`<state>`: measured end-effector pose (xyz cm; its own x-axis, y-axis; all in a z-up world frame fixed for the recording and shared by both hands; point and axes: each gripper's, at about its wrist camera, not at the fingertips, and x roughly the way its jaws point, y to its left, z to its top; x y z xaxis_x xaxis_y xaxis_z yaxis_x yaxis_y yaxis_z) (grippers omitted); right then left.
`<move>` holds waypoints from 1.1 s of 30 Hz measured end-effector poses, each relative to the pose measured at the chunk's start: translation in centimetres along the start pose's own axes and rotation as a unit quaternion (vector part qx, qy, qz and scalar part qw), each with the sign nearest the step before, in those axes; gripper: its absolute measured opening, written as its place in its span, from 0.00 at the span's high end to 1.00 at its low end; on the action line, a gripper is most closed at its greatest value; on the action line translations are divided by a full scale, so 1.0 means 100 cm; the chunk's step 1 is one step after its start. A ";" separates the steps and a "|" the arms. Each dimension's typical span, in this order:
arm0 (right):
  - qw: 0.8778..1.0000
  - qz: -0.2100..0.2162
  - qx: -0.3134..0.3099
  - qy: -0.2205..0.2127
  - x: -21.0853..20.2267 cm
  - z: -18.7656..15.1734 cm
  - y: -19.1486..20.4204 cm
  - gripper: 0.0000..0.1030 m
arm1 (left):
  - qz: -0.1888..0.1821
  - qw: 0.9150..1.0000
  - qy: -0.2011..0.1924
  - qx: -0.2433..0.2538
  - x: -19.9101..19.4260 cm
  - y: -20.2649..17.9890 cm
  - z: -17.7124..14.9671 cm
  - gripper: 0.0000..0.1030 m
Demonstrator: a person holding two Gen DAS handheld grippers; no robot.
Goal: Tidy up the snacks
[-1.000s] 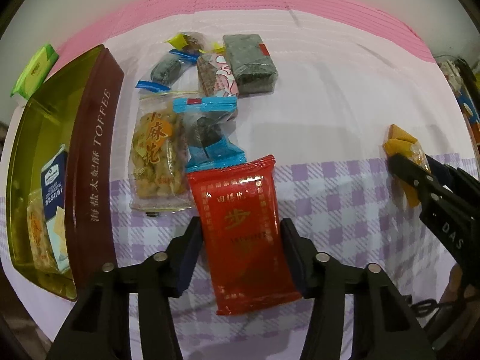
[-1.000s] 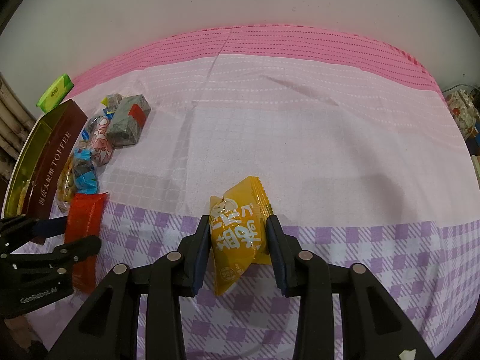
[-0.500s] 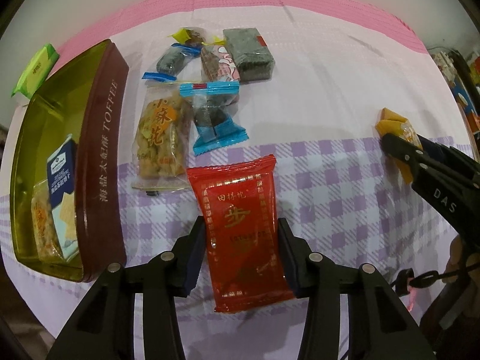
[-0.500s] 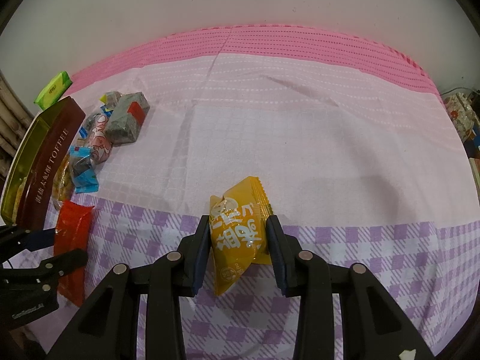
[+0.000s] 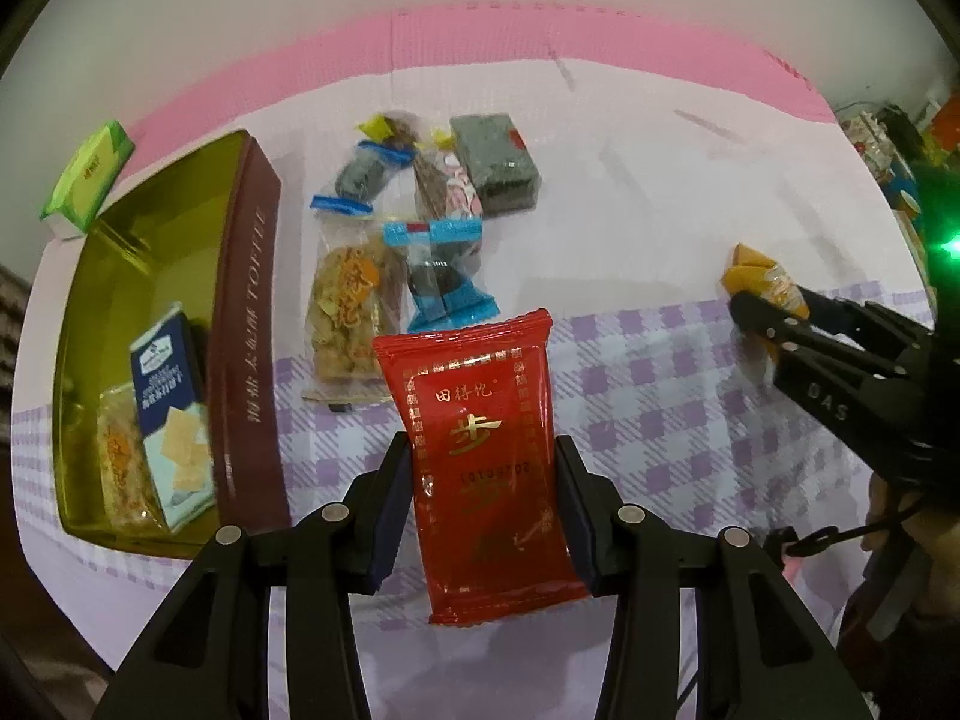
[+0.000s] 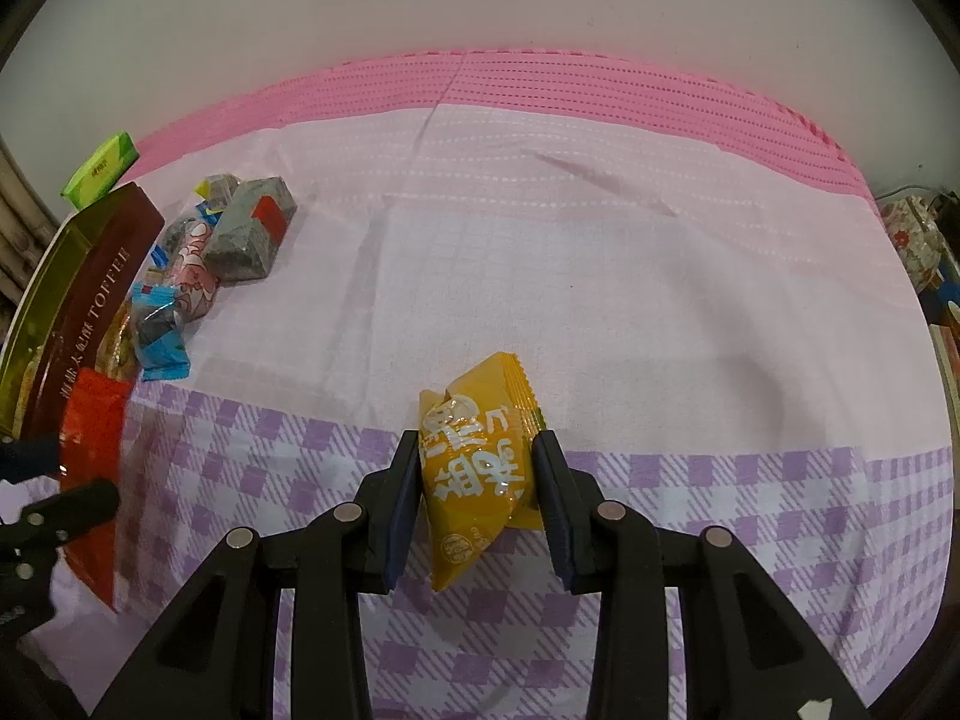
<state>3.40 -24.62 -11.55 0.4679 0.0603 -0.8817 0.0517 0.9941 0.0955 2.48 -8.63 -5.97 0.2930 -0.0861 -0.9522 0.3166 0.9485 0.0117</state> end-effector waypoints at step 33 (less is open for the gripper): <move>0.999 -0.032 0.006 0.012 0.003 0.003 0.006 0.67 | 0.126 0.982 -0.027 -0.141 -0.040 0.207 -0.011 0.55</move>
<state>3.86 -24.00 -11.64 0.4420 -0.0009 -0.8970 0.0914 0.9948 0.0440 6.81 11.67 -2.26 0.3795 0.1539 -0.9123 -0.0322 0.9877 0.1532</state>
